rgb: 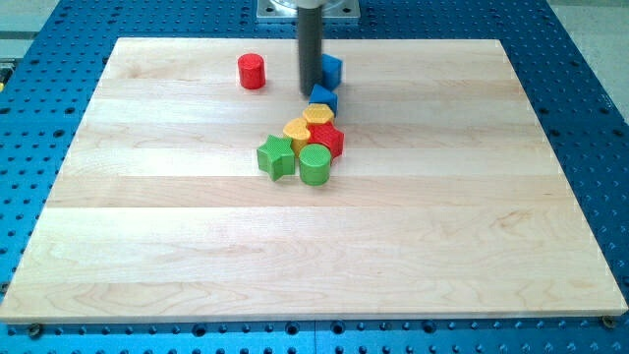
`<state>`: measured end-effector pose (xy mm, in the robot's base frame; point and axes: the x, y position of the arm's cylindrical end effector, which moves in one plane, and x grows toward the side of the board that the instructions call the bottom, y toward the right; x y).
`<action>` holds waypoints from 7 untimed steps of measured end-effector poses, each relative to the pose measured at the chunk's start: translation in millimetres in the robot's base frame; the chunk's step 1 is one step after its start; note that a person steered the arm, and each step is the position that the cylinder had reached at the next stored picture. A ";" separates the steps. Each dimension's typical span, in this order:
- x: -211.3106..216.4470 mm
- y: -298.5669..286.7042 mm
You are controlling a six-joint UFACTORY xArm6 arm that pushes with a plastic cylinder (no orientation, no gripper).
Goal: Slide the blue cube to the top
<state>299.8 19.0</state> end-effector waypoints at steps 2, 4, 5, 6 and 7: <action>-16.8 1.5; 1.4 30.7; -11.0 62.0; -28.8 91.7; -56.8 64.2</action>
<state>243.0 83.1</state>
